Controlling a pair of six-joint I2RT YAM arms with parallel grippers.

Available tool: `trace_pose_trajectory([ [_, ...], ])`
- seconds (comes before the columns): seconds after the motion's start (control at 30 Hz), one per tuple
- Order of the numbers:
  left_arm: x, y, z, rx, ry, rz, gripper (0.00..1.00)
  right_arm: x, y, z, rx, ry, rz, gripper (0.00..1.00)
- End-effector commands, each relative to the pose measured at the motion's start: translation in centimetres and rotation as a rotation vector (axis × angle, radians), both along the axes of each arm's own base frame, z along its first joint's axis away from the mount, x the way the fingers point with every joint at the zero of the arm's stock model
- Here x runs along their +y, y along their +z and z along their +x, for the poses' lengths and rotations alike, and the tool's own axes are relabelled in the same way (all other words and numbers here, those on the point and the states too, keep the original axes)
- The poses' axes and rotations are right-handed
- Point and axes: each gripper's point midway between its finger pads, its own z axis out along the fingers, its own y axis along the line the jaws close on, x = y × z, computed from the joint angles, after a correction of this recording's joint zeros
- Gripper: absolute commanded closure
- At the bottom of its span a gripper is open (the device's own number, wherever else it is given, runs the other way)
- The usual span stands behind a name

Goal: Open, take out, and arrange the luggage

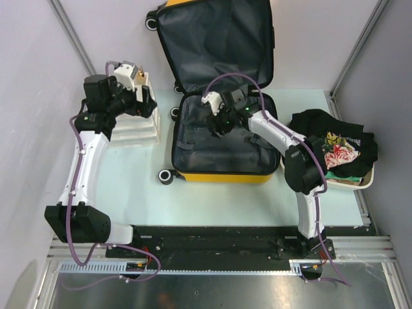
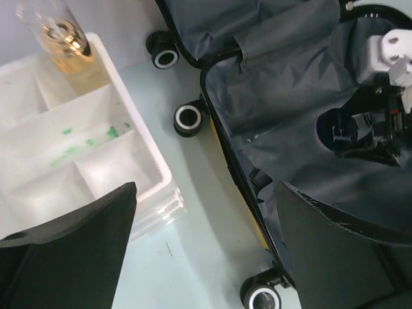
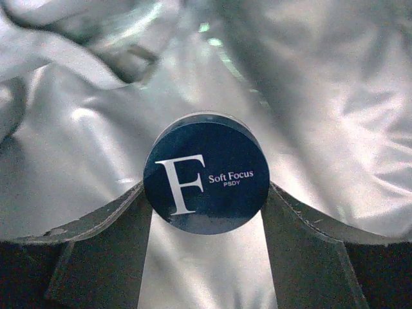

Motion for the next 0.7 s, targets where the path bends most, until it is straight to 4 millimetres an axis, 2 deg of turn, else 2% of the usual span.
trace_pose_trajectory([
  [0.0, -2.1, -1.9, -0.2, 0.029, -0.086, 0.009, 0.08, 0.5, -2.8, -3.4, 0.106, 0.126, -0.057, 0.55],
  [0.1, -2.4, -3.7, -0.5, 0.072, -0.093, 0.006, 0.08, 0.5, -4.4, -3.2, 0.117, 0.113, -0.089, 0.55],
  [0.17, -2.7, -4.9, -0.8, 0.106, -0.094, -0.006, 0.08, 0.4, -4.8, -2.0, 0.095, 0.076, -0.108, 0.55],
  [0.2, -2.9, -5.2, -0.9, 0.116, -0.097, -0.011, 0.08, 0.2, -6.0, -1.7, 0.113, 0.051, -0.128, 0.54],
  [0.23, -3.1, -5.6, -1.0, 0.125, -0.103, -0.013, 0.08, 0.3, -5.7, -1.2, 0.106, 0.037, -0.124, 0.53],
  [0.3, -3.8, -6.6, -1.4, 0.147, -0.117, -0.007, 0.08, 0.2, -6.7, -1.2, 0.136, 0.015, -0.13, 0.41],
  [0.33, -4.1, -7.1, -1.5, 0.159, -0.121, -0.003, 0.07, 0.3, -6.6, -1.2, 0.141, 0.008, -0.129, 0.34],
  [0.37, -4.8, -7.8, -1.7, 0.175, -0.136, 0.004, 0.05, 0.3, -6.5, -1.1, 0.143, -0.002, -0.127, 0.22],
  [0.4, -5.1, -8.2, -1.8, 0.184, -0.141, 0.007, 0.05, 0.1, -6.3, -1.1, 0.153, -0.026, -0.128, 0.18],
  [0.43, -5.5, -8.5, -1.9, 0.191, -0.145, 0.01, 0.04, -0.2, -5.9, -1.0, 0.154, -0.046, -0.123, 0.07],
  [0.5, -6.9, -9.4, -2.3, 0.219, -0.157, 0.015, 0.01, -0.6, -4.5, -0.9, 0.171, -0.069, -0.076, 0.03],
  [0.53, -7.5, -9.6, -2.4, 0.225, -0.165, 0.014, 0.0, -0.7, -2.6, -0.9, 0.168, -0.092, -0.029, 0.0],
  [0.57, -8.9, -9.8, -2.7, 0.232, -0.192, 0.014, 0.0, -1.7, -1.2, -0.2, 0.162, -0.119, 0.006, 0.0],
  [0.6, -9.5, -9.9, -2.7, 0.242, -0.187, 0.001, 0.0, -1.8, 0.1, -0.4, 0.162, -0.112, 0.046, 0.0],
  [0.63, -10.2, -10.0, -2.7, 0.244, -0.189, -0.003, 0.0, -2.4, 2.5, -0.3, 0.136, -0.127, 0.083, 0.0],
  [0.67, -11.9, -9.8, -2.7, 0.227, -0.209, -0.006, 0.0, -3.8, 4.1, 0.3, 0.116, -0.152, 0.108, 0.0],
])
